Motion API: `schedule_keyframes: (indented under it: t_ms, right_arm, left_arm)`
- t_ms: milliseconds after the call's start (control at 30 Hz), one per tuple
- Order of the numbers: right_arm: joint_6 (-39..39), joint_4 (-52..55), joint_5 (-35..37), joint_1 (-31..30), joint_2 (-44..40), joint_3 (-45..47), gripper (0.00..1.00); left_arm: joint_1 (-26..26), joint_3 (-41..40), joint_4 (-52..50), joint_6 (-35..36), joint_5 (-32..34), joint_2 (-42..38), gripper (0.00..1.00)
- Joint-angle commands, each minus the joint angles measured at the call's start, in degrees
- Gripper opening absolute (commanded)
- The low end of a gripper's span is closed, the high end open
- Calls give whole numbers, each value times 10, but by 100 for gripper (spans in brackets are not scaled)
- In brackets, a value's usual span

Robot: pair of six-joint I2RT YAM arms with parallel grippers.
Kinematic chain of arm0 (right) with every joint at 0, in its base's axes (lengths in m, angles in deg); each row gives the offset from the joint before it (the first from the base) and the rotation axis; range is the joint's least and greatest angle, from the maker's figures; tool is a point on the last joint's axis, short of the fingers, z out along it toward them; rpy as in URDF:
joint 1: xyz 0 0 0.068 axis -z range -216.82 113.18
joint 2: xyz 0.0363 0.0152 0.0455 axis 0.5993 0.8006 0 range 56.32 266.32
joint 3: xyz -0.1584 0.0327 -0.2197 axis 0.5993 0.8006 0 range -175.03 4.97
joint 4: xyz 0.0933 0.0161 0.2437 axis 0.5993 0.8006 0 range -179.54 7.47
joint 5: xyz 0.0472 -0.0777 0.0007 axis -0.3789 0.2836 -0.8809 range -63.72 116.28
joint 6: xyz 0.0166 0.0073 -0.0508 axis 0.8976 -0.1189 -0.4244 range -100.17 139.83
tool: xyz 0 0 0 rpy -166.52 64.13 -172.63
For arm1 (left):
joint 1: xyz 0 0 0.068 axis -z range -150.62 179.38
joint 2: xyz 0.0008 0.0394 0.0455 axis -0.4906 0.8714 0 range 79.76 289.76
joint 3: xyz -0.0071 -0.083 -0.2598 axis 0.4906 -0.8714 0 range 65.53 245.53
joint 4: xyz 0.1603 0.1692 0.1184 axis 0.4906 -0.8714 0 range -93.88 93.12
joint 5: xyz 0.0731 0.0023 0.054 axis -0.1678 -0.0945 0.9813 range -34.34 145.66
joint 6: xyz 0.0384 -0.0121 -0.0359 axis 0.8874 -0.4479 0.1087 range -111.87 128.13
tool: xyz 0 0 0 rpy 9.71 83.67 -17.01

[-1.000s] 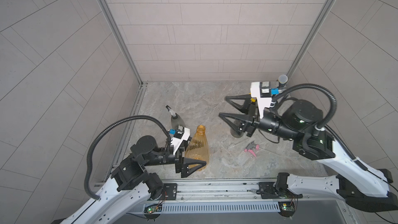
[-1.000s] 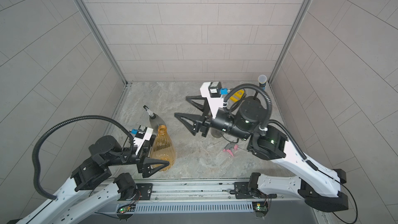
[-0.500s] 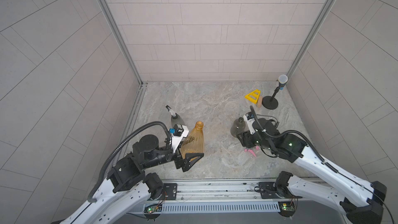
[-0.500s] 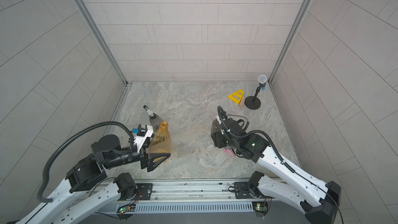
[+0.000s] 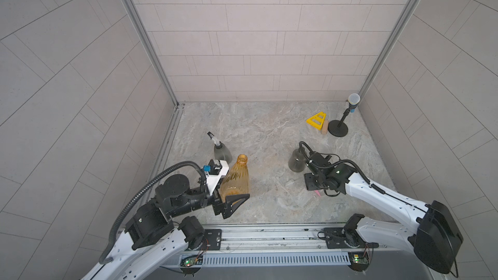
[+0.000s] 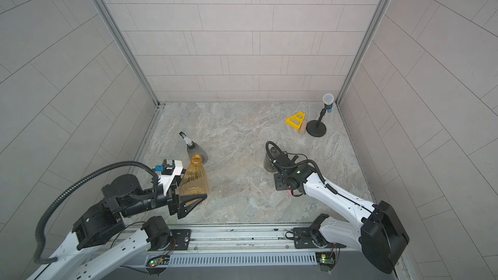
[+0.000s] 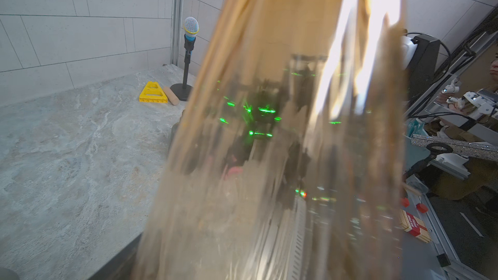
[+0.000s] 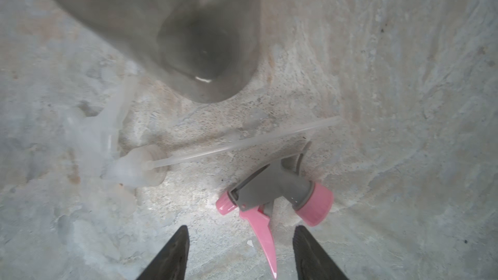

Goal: Attach spray nozzles to spray bottles
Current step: Pick up the spray nozzle from the center of the board.

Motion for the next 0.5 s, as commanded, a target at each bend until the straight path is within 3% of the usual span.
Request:
schedule_keyframes:
  t_ms: [0, 200, 367, 467]
  right_arm:
    - [-14, -15, 8, 28, -9, 10, 65]
    - [-26, -19, -1, 36, 1, 7, 67]
    - [-25, -91, -27, 73, -10, 34, 70]
    - [-25, -96, -70, 73, 19, 32, 70]
  left_arm:
    - [0, -3, 22, 6, -12, -10, 0]
    - [1, -8, 23, 5, -18, -20, 0]
    - [0, -11, 23, 5, -16, -25, 0]
    - [-1, -12, 21, 6, -15, -25, 0]
